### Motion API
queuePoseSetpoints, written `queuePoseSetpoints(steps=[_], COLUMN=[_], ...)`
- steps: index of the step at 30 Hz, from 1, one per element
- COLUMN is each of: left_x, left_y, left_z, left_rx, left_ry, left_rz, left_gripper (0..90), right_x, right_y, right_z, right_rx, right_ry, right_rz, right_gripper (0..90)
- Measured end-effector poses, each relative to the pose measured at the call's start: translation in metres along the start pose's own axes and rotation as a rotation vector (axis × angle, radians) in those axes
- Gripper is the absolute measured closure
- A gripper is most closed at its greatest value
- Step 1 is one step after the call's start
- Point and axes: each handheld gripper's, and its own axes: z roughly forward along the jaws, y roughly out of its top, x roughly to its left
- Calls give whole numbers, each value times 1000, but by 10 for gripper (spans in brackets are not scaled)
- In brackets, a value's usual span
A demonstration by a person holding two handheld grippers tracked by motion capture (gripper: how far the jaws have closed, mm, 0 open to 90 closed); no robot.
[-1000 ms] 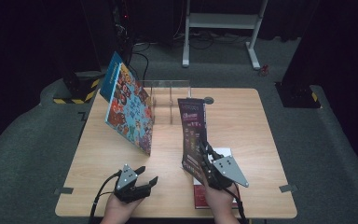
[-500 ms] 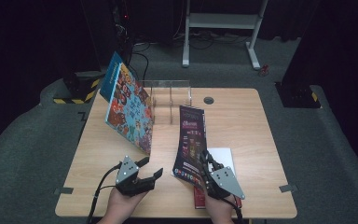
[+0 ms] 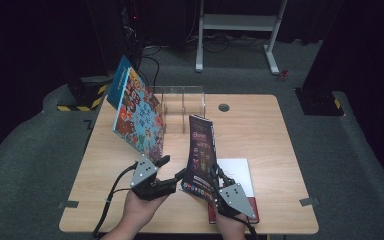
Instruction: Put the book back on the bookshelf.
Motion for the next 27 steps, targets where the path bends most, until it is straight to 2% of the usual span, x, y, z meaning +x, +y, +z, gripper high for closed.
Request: queuePoseSetpoints(steps=[7, 14, 27], left_x=[-3, -11, -20], left_y=[11, 25, 38], left_z=[1, 4, 13], left_rx=[-11, -19, -20], left_ry=[-1, -12, -21], left_rz=[-6, 19, 28], left_gripper=[321, 321, 322], right_x=[6, 8, 16], right_y=[-1, -2, -7], right_z=[1, 2, 1], right_rx=[-3, -4, -6], right_ry=[1, -2, -13], right_rz=[-17, -22, -43], right_gripper=[810, 809, 809])
